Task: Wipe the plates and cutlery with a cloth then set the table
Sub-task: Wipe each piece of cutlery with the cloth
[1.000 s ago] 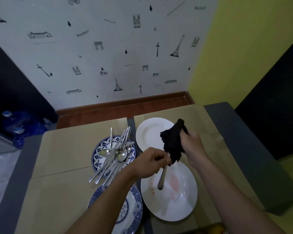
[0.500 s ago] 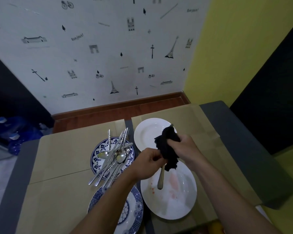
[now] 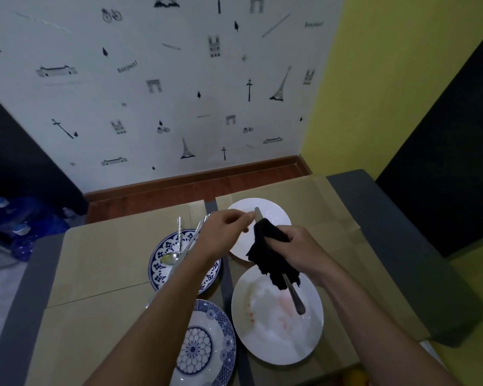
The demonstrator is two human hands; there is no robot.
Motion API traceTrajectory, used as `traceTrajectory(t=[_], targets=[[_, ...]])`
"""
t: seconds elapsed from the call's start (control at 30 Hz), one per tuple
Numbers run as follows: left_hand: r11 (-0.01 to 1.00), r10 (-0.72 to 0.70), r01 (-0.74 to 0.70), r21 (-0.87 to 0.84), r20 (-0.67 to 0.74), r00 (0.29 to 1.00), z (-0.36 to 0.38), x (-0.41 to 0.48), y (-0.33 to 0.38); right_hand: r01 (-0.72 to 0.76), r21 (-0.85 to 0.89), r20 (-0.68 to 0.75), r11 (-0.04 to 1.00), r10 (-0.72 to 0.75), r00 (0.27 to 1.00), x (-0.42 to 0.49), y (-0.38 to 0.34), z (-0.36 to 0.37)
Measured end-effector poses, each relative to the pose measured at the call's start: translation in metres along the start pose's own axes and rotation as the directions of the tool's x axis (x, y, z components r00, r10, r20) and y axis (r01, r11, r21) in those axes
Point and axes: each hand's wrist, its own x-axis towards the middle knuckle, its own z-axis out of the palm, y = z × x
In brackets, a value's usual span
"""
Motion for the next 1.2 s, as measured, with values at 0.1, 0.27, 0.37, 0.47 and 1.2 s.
traceTrajectory(t=[0.1, 0.27, 0.37, 0.47, 1.2], targets=[[0.998, -0.02, 0.026, -0.054, 0.115, 0.993, -0.005, 0.004, 0.008, 0.006, -0.045, 0.004, 0.999, -0.006, 1.0, -0.001, -0.004, 0.001], [0.985, -0.025, 0.032, -0.172, 0.044, 0.999, -0.002, 0.006, 0.004, -0.07, -0.07, 0.125, 0.995, 0.078, 0.989, -0.003, -0.01, -0.007], [0.948, -0.088, 0.051, -0.314, -0.106, 0.991, -0.005, 0.01, 0.001, -0.094, -0.176, 0.151, 0.98, 0.121, 0.981, -0.007, -0.012, -0.013], [0.937, -0.116, 0.037, -0.347, -0.211, 0.971, -0.012, 0.016, -0.005, -0.108, -0.2, 0.189, 0.974, 0.147, 0.971, -0.012, -0.012, -0.02], [0.951, 0.097, -0.155, -0.268, -0.217, 0.971, 0.002, -0.012, -0.016, 0.025, 0.485, -0.508, 0.874, 0.258, 0.822, 0.008, -0.017, -0.031]])
